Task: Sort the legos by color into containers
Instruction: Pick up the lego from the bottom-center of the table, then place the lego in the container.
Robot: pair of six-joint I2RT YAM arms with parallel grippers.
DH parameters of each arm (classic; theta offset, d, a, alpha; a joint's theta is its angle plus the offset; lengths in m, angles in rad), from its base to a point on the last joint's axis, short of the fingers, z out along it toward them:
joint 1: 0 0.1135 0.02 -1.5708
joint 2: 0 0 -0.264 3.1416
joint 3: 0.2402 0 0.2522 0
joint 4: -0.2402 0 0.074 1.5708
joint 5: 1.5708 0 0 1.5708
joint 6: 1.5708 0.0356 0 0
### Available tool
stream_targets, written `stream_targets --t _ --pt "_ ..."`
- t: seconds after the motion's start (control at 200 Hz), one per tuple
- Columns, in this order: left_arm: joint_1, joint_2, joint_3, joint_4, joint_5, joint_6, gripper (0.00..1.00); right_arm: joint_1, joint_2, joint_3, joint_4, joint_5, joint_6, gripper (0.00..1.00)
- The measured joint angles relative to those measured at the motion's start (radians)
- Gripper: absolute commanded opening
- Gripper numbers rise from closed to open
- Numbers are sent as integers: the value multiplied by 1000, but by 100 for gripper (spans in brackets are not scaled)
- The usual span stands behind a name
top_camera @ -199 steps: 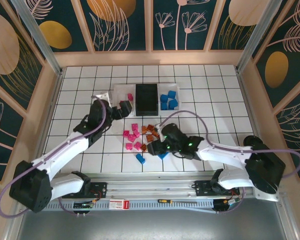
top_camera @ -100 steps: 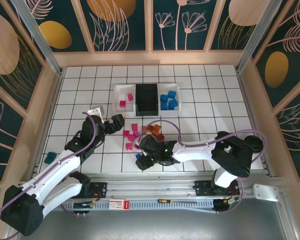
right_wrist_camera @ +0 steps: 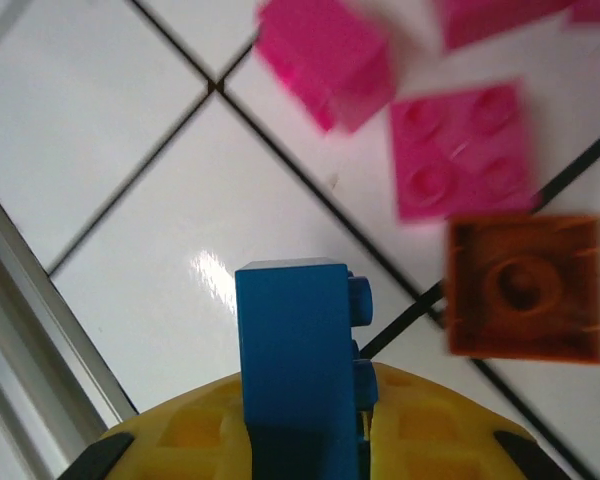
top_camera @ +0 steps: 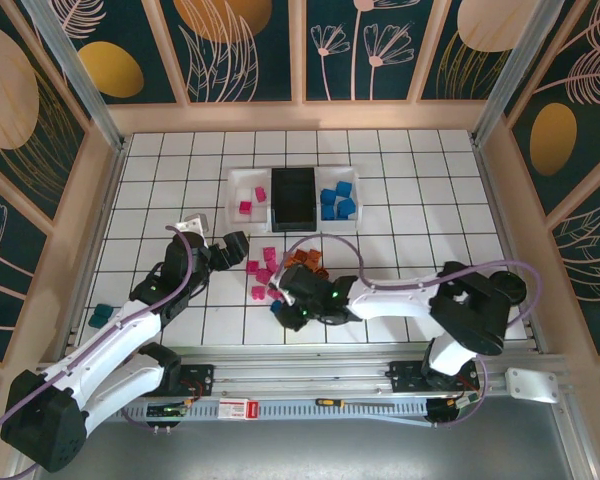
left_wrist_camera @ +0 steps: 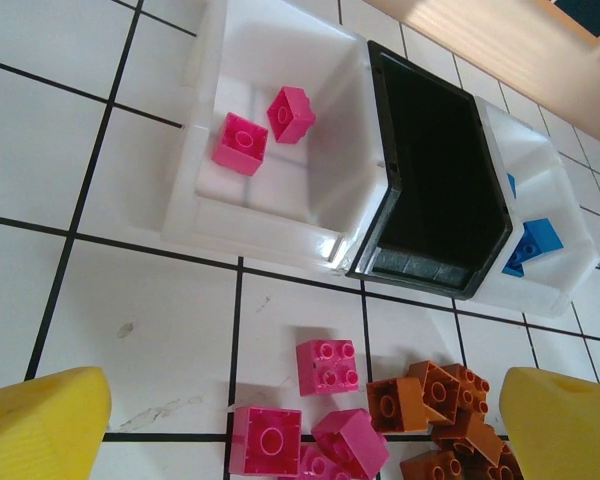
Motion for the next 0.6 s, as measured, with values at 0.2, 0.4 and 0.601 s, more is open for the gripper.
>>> stream_targets --t 0.2,0.4,0.601 --pt "0 0 -20 1 11 0 99 -282 -174 26 4 32 8 10" --pt "0 0 -51 1 22 -1 99 -569 -82 145 23 76 24 11" --pt "-10 1 -53 0 37 0 98 -644 166 330 9 104 23 17"
